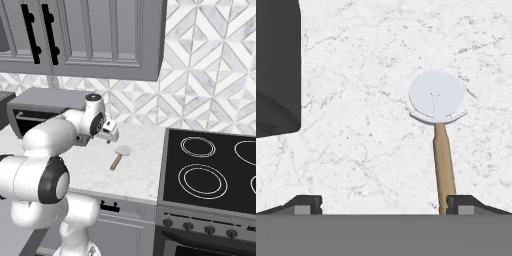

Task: Pick the pizza cutter from the drawer and place it on the counter.

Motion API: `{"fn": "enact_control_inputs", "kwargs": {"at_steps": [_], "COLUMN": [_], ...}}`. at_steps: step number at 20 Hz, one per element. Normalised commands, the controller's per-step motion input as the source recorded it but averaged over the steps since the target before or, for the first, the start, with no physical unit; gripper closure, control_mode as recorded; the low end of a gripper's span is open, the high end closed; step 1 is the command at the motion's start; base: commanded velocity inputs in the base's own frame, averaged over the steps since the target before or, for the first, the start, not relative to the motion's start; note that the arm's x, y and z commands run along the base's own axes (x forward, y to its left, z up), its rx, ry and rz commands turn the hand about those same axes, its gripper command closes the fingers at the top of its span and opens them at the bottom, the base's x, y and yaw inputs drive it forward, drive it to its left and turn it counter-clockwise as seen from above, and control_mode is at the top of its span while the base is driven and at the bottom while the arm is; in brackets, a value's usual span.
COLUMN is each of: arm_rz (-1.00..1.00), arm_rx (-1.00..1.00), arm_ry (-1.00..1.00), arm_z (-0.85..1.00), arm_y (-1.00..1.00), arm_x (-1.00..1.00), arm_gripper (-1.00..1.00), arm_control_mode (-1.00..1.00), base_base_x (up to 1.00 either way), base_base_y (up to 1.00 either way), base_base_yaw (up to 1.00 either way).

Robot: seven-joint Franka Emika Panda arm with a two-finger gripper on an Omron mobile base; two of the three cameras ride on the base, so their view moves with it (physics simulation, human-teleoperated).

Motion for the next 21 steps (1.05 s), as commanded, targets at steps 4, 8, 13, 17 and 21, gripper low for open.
{"fn": "enact_control_inputs", "kwargs": {"at_steps": [4,8,13,17,21], "arm_rz": [0.00,0.00,0.00,0.00,0.00], "arm_rx": [-0.06,-0.06,-0.04,-0.03,-0.03], "arm_ry": [-0.18,-0.11,-0.06,0.00,-0.04], "arm_z": [0.62,0.80,0.83,0.72,0.60], "arm_y": [0.25,0.09,0.11,0.17,0.11], "arm_x": [-0.95,-0.95,-0.66,-0.30,-0.41], "arm_gripper": [-1.00,-1.00,-1.00,-1.00,-1.00], "arm_control_mode": [-1.00,-1.00,-1.00,-1.00,-1.00], "base_base_x": [0.00,0.00,0.00,0.00,0.00], "base_base_y": [0.00,0.00,0.00,0.00,0.00], "base_base_yaw": [0.00,0.00,0.00,0.00,0.00]}}
